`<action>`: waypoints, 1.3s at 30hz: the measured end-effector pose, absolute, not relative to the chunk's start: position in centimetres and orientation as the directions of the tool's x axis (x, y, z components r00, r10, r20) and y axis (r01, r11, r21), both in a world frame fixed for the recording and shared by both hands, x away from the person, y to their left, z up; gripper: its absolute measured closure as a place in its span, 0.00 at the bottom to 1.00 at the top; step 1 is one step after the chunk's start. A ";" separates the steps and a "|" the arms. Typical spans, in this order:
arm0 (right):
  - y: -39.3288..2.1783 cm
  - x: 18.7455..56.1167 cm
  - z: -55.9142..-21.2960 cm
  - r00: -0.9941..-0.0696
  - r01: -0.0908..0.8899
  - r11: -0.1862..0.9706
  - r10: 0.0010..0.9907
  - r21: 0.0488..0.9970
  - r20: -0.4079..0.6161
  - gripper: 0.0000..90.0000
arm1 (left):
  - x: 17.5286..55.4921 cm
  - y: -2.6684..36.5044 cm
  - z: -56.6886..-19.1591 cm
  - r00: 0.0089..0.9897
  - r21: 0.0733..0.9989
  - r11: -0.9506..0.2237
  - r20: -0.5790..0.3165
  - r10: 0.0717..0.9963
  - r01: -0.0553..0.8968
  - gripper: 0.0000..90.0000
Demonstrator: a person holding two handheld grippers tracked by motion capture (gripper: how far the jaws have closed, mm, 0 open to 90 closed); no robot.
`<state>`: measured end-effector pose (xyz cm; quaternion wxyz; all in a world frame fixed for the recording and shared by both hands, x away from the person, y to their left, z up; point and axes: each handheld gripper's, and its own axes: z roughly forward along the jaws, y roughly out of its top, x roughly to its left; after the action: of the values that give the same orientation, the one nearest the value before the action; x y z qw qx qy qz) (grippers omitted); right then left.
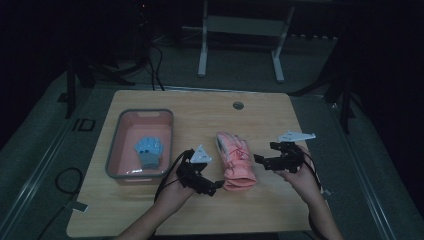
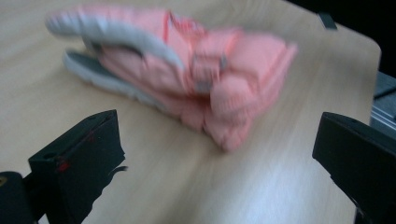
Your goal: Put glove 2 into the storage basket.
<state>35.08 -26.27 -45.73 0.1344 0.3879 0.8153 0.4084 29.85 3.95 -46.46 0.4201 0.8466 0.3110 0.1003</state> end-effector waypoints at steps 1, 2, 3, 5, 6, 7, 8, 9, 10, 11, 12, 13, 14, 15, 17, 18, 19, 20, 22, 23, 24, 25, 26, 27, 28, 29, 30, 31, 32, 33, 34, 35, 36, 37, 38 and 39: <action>-26.3 35.2 -45.8 -0.660 0.521 0.375 0.747 0.766 0.083 0.23 | 30.1 3.7 -46.1 0.775 0.774 -0.451 -0.080 0.626 0.444 0.12; -26.3 35.2 -45.8 -0.661 0.522 0.377 0.746 0.765 0.083 0.32 | 30.6 3.3 -45.6 0.777 0.781 -0.446 -0.078 0.625 0.437 0.19; -26.4 35.4 -45.7 -0.666 0.525 0.378 0.740 0.763 0.092 0.34 | 31.0 3.0 -45.3 0.785 0.782 -0.445 -0.089 0.613 0.436 0.26; -26.3 35.6 -45.7 -0.668 0.524 0.392 0.740 0.756 0.080 0.48 | 32.2 2.3 -44.7 0.791 0.788 -0.419 -0.134 0.597 0.450 0.40; -26.2 35.7 -45.6 -0.670 0.523 0.390 0.738 0.758 0.083 0.47 | 32.6 2.1 -44.6 0.787 0.788 -0.412 -0.143 0.600 0.457 0.46; -26.1 35.9 -45.5 -0.672 0.529 0.383 0.735 0.757 0.097 0.49 | 33.2 1.7 -44.4 0.783 0.785 -0.414 -0.140 0.606 0.461 0.49; -25.9 36.1 -45.6 -0.671 0.537 0.381 0.733 0.752 0.108 0.51 | 33.7 1.3 -44.3 0.777 0.781 -0.419 -0.132 0.616 0.464 0.52; -25.7 36.3 -45.6 -0.668 0.541 0.374 0.735 0.753 0.115 0.54 | 34.2 0.8 -44.3 0.770 0.774 -0.424 -0.126 0.626 0.471 0.52; -25.4 36.6 -45.6 -0.669 0.551 0.365 0.730 0.750 0.136 0.56 | 34.7 0.3 -44.3 0.757 0.764 -0.432 -0.111 0.643 0.479 0.52; -25.1 36.9 -45.8 -0.674 0.560 0.370 0.724 0.742 0.148 0.58 | 35.0 -0.1 -44.5 0.747 0.758 -0.437 -0.099 0.657 0.485 0.51; -24.8 37.1 -45.9 -0.669 0.570 0.372 0.728 0.733 0.150 0.61 | 35.3 -0.3 -44.7 0.739 0.745 -0.447 -0.089 0.668 0.495 0.49; -24.6 37.3 -46.1 -0.667 0.576 0.373 0.729 0.728 0.154 0.64 | 35.6 -0.4 -45.0 0.724 0.738 -0.445 -0.085 0.684 0.507 0.45; -24.4 37.5 -46.3 -0.668 0.580 0.376 0.727 0.723 0.157 0.64 | 35.8 -0.4 -45.4 0.713 0.735 -0.434 -0.095 0.695 0.521 0.44; -24.1 37.7 -46.6 -0.664 0.588 0.374 0.729 0.718 0.165 0.64 | 36.1 -0.4 -45.8 0.704 0.726 -0.427 -0.109 0.702 0.539 0.44; -23.6 38.0 -47.3 -0.667 0.597 0.386 0.726 0.703 0.169 0.62 | 36.6 -0.2 -46.7 0.684 0.706 -0.397 -0.170 0.709 0.587 0.42; -23.5 38.1 -47.5 -0.668 0.600 0.385 0.723 0.701 0.176 0.60 | 36.8 -0.1 -47.2 0.675 0.697 -0.387 -0.189 0.713 0.604 0.42; -23.3 38.1 -47.8 -0.669 0.604 0.385 0.720 0.698 0.181 0.56 | 36.9 -0.1 -47.8 0.668 0.685 -0.386 -0.198 0.718 0.618 0.42; -23.1 38.1 -48.2 -0.673 0.604 0.395 0.718 0.692 0.177 0.52 | 37.1 -0.1 -48.4 0.660 0.671 -0.382 -0.215 0.720 0.636 0.40; -23.0 38.2 -48.5 -0.672 0.608 0.400 0.719 0.686 0.176 0.51 | 37.3 -0.1 -49.1 0.647 0.653 -0.375 -0.236 0.725 0.658 0.38; -22.9 38.2 -49.0 -0.669 0.614 0.401 0.721 0.680 0.179 0.49 | 37.5 0.1 -50.1 0.625 0.630 -0.356 -0.269 0.733 0.690 0.38; -22.9 38.4 -49.7 -0.661 0.629 0.401 0.726 0.666 0.188 0.47 | 37.7 0.2 -50.6 0.607 0.616 -0.337 -0.299 0.736 0.712 0.37; -22.9 38.5 -50.0 -0.655 0.641 0.397 0.730 0.657 0.198 0.46 | 37.8 0.3 -51.1 0.590 0.606 -0.314 -0.330 0.737 0.731 0.35; -23.0 38.7 -50.4 -0.652 0.652 0.397 0.728 0.647 0.210 0.46 | 37.9 0.4 -51.6 0.581 0.593 -0.303 -0.356 0.732 0.746 0.35; -23.1 38.9 -50.8 -0.645 0.670 0.391 0.728 0.631 0.233 0.45 | 38.1 0.5 -52.2 0.570 0.580 -0.289 -0.388 0.724 0.762 0.35; -23.2 39.2 -51.2 -0.634 0.692 0.381 0.727 0.612 0.264 0.44 | 38.2 0.5 -52.4 0.572 0.577 -0.290 -0.394 0.720 0.763 0.35; -23.3 39.5 -51.5 -0.628 0.706 0.375 0.723 0.601 0.288 0.44 | 38.4 0.6 -52.8 0.569 0.569 -0.289 -0.409 0.713 0.770 0.35; -23.4 39.8 -52.0 -0.618 0.726 0.368 0.720 0.581 0.316 0.44 | 38.5 0.5 -53.1 0.567 0.561 -0.287 -0.422 0.708 0.776 0.36; -23.5 40.1 -52.4 -0.605 0.746 0.357 0.717 0.563 0.346 0.44 | 38.7 0.5 -53.6 0.561 0.551 -0.280 -0.446 0.697 0.786 0.36; -23.7 40.5 -52.9 -0.585 0.772 0.340 0.712 0.538 0.388 0.44 | 39.0 0.6 -54.0 0.549 0.536 -0.268 -0.476 0.687 0.801 0.36; -23.7 40.5 -52.9 -0.585 0.772 0.340 0.712 0.538 0.388 0.44 | 39.0 0.6 -54.0 0.549 0.536 -0.268 -0.476 0.687 0.801 0.36; -23.9 40.7 -53.3 -0.570 0.789 0.327 0.707 0.520 0.419 0.44 | 39.4 0.7 -54.6 0.536 0.516 -0.256 -0.520 0.665 0.818 0.36; -24.2 41.1 -53.8 -0.542 0.818 0.302 0.688 0.489 0.482 0.50 | 39.6 0.8 -54.8 0.529 0.507 -0.246 -0.544 0.652 0.826 0.36; -24.3 41.2 -54.0 -0.537 0.824 0.295 0.677 0.483 0.503 0.52 | 39.7 0.8 -55.0 0.527 0.506 -0.241 -0.558 0.641 0.828 0.38; -24.4 41.3 -54.1 -0.532 0.828 0.287 0.670 0.481 0.517 0.56 | 39.8 0.9 -55.1 0.531 0.504 -0.241 -0.578 0.619 0.829 0.41; -24.4 41.2 -54.1 -0.544 0.821 0.290 0.660 0.492 0.518 0.63 | 39.8 1.0 -55.1 0.541 0.510 -0.246 -0.578 0.611 0.824 0.47; -24.2 40.9 -54.0 -0.560 0.807 0.295 0.655 0.512 0.507 0.70 | 39.8 1.1 -55.1 0.548 0.514 -0.251 -0.578 0.605 0.820 0.52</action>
<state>40.95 -24.24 -53.99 -0.1007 0.4579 0.7982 0.3782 39.81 1.07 -55.06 0.4071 0.7798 0.4568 -0.1323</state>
